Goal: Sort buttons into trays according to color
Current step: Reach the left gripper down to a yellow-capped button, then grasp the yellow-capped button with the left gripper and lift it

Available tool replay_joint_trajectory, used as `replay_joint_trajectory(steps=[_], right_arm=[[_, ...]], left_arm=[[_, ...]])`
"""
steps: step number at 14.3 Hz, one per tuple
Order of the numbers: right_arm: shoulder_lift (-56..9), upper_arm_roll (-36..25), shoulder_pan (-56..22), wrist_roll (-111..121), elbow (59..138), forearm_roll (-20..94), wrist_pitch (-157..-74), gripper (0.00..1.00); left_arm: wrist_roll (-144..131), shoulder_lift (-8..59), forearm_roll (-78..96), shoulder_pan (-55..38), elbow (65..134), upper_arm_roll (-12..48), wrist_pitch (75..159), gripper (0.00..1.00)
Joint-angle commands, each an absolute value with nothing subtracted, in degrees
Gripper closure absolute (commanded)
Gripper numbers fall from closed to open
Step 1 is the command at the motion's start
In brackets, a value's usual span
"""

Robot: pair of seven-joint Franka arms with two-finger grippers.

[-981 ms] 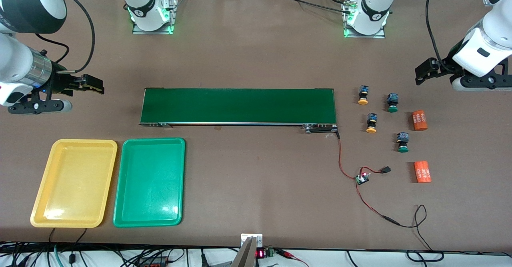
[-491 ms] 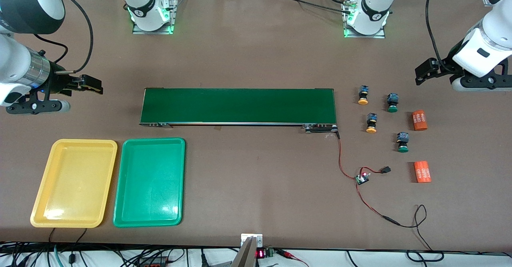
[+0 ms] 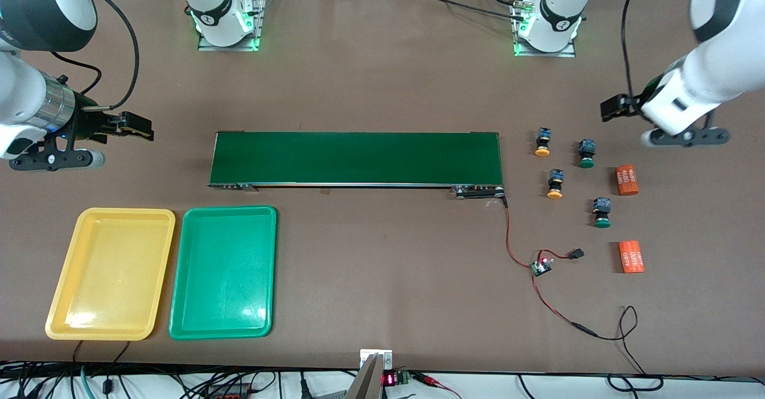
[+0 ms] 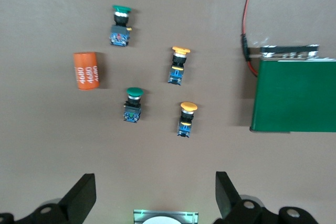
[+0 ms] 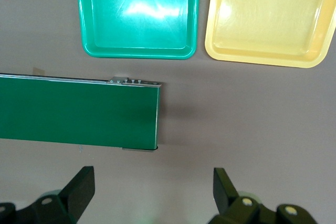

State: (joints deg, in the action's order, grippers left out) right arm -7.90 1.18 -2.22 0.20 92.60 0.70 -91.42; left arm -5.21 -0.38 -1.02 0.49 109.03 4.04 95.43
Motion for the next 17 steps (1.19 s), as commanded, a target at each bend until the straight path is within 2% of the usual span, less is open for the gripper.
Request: replay_joint_trajectory(steps=[1,7,12,15,17], right_arm=[[-7.5,1.6,-1.3,0.6,93.5,0.4,-92.0,0.00],[-8.3,1.6,-1.1,0.7,93.3,0.4,-92.6,0.00],[-9.4,1.7,-1.1,0.4,93.3,0.9,-93.3,0.00],[-9.5,1.7,-1.1,0.5,93.3,0.9,-93.3,0.00],[-9.5,1.7,-1.1,0.5,93.3,1.1,-93.4,0.00]], left_arm=[[-4.4,1.7,-0.6,0.8,113.5,4.5,103.4,0.00],[1.8,12.2,-0.6,-0.4,119.1,4.6,123.4,0.00],[2.7,15.2,-0.6,-0.4,129.8,4.5,140.5,0.01],[2.8,17.7,-0.8,-0.5,131.1,4.5,142.8,0.11],[5.4,19.2,-3.4,-0.4,131.2,4.5,143.8,0.24]])
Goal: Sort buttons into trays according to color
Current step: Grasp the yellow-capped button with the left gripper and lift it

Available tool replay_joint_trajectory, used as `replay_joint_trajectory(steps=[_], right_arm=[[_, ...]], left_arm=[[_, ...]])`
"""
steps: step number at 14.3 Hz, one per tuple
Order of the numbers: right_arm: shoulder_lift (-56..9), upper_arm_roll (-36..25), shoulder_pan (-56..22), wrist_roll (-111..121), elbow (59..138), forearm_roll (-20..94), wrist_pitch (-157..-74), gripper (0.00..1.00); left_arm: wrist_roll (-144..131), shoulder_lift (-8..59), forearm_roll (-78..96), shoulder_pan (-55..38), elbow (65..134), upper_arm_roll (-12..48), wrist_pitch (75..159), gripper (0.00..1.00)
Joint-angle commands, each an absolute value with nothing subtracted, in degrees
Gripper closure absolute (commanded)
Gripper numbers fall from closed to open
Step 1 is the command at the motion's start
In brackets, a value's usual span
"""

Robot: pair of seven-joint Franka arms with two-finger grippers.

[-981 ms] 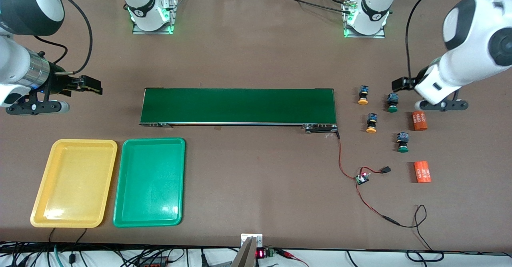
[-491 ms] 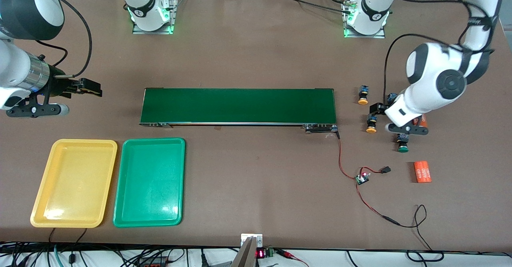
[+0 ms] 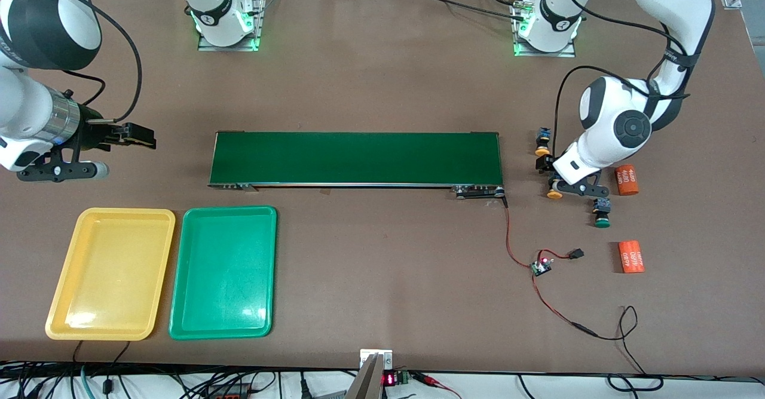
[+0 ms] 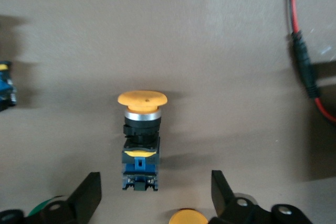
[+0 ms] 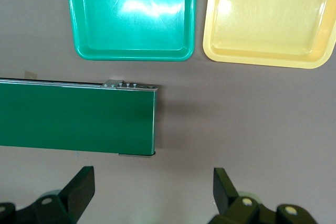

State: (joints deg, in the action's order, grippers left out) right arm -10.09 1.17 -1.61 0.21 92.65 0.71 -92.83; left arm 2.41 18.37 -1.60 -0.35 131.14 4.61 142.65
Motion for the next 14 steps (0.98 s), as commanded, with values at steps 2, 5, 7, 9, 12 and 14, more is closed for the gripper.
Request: replay_joint_trajectory(steps=[2,5,7,9,12,14], right_arm=[[-9.5,1.7,-1.3,0.5,93.3,1.1,-93.5,0.00],[-9.5,1.7,-1.3,0.5,93.3,1.1,-93.5,0.00],[-9.6,1.7,-1.3,0.5,93.3,1.2,-93.5,0.00],[-9.6,1.7,-1.3,0.5,93.2,1.2,-93.5,0.00],[-9.6,1.7,-1.3,0.5,93.2,1.2,-93.5,0.00],[-9.6,1.7,-1.3,0.5,93.2,1.2,-93.7,0.00]], left_arm=[[6.3,19.4,-3.9,-0.4,131.2,4.4,144.1,0.49],[5.7,19.3,-3.9,-0.4,131.0,4.5,143.8,0.80],[5.9,17.5,-4.0,-0.4,130.5,4.5,143.3,0.89],[5.9,15.5,-4.0,-0.4,128.4,4.7,139.5,0.89],[5.3,13.9,-3.5,-0.6,119.2,8.7,123.3,0.88],[0.5,13.5,-2.6,-0.6,117.2,15.2,119.3,0.88]])
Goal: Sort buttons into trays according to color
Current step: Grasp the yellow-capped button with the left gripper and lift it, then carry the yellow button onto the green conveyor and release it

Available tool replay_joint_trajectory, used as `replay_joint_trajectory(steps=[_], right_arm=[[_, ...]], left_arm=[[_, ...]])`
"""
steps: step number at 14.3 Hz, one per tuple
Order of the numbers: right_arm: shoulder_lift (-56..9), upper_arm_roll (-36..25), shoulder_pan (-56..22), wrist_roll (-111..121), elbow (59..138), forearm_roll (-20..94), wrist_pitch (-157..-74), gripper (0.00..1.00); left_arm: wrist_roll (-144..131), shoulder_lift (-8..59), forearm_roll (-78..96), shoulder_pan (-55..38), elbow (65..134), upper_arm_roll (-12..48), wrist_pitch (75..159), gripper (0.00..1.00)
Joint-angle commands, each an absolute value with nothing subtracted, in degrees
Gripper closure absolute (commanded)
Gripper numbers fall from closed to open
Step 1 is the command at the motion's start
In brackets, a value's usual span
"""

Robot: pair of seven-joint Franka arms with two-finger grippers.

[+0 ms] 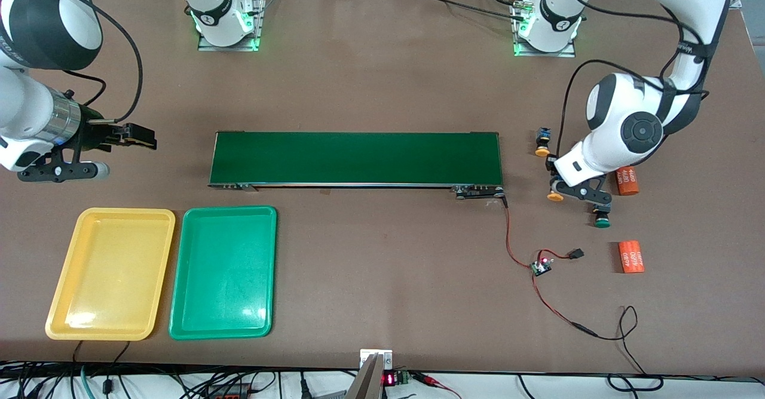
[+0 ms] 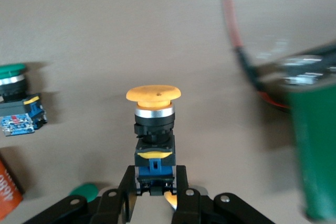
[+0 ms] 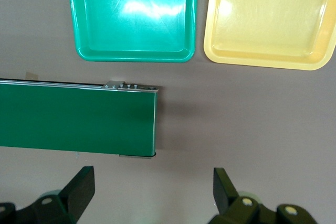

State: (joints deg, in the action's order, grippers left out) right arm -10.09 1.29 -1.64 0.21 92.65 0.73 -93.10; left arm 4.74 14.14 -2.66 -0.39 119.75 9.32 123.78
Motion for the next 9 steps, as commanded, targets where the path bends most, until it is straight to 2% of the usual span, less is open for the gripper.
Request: replay_joint_trajectory(steps=[1,3,7,9], right_arm=[[-9.6,1.7,-1.3,0.5,93.1,1.1,-93.7,0.00],[-9.8,1.7,-1.3,0.5,93.1,1.3,-94.0,0.00],[-10.1,1.7,-1.1,0.5,93.2,1.3,-94.4,0.00],[-10.3,1.7,-1.1,0.5,93.2,1.3,-94.4,0.00]], left_arm=[[-5.1,13.5,-2.0,-0.7,117.2,18.3,119.3,0.88],[-13.3,14.5,-1.8,-1.9,117.3,22.6,121.3,0.88],[-20.6,16.7,-1.8,-6.4,120.3,22.7,128.8,0.87],[-20.9,17.7,-1.8,-6.9,120.9,22.7,129.7,0.83]])
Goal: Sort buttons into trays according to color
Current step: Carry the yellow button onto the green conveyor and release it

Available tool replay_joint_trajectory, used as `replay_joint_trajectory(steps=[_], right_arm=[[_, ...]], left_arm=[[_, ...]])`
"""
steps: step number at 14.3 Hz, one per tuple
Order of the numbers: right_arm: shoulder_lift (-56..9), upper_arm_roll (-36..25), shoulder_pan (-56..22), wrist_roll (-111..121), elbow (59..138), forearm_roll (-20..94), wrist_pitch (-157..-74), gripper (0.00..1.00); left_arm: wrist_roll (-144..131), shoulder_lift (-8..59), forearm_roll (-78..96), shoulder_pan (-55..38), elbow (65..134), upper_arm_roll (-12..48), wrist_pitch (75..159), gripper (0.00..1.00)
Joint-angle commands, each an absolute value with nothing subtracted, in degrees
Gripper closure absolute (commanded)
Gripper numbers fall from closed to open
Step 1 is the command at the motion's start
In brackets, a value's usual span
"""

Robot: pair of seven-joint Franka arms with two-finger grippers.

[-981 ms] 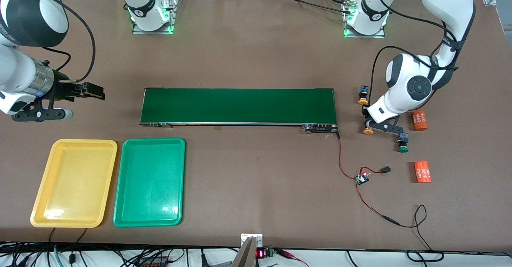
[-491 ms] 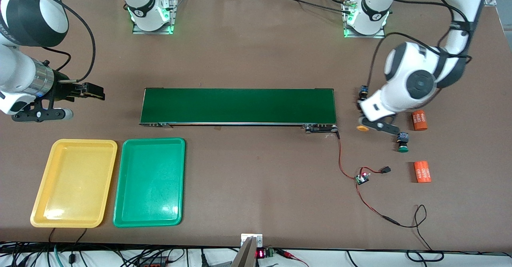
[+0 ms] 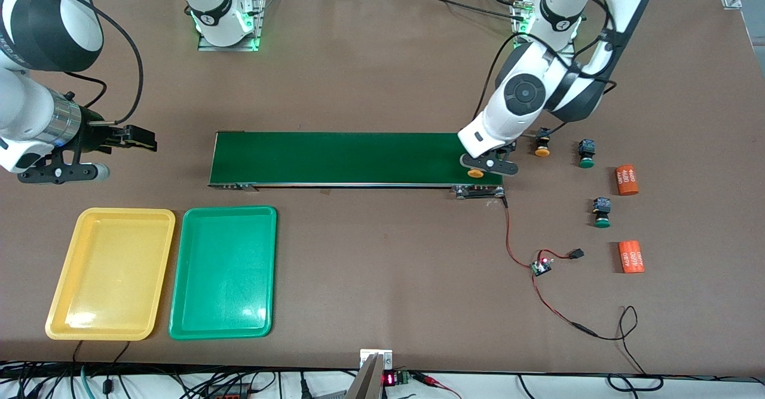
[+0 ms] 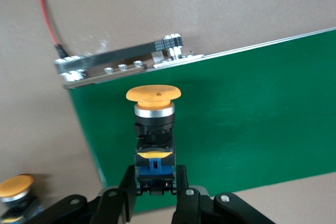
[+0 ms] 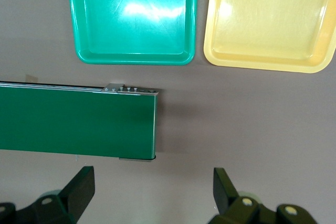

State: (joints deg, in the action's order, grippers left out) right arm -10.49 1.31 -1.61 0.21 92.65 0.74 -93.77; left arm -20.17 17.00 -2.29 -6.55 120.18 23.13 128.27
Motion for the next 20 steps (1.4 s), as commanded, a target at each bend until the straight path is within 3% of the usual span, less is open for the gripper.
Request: replay_joint_trajectory(steps=[1,2,3,7,12,20], right_arm=[[-10.4,1.7,-1.0,0.5,93.2,1.2,-94.4,0.00],[-10.4,1.7,-1.0,0.6,93.2,1.2,-94.7,0.00],[-10.5,1.7,-1.0,0.6,93.2,1.2,-94.7,0.00],[-10.4,1.7,-1.0,0.6,93.2,1.2,-94.7,0.00],[-10.4,1.7,-1.5,-0.2,93.6,1.4,-95.2,0.00],[-1.3,2.4,-6.2,-9.5,108.8,1.9,-104.2,0.00]], left_arm=[[-21.1,18.5,-1.8,-7.9,120.9,22.7,129.9,0.80],[-21.8,18.5,-1.8,-8.2,120.9,22.7,130.0,0.61],[-22.1,18.1,-1.8,-8.2,120.9,22.7,129.7,0.01],[-22.2,14.1,-1.8,-7.0,120.1,22.7,128.5,0.00],[-20.9,10.3,-2.1,-1.9,119.3,21.4,116.3,0.00],[-10.9,9.1,-2.6,0.7,132.8,12.3,116.7,0.00]])
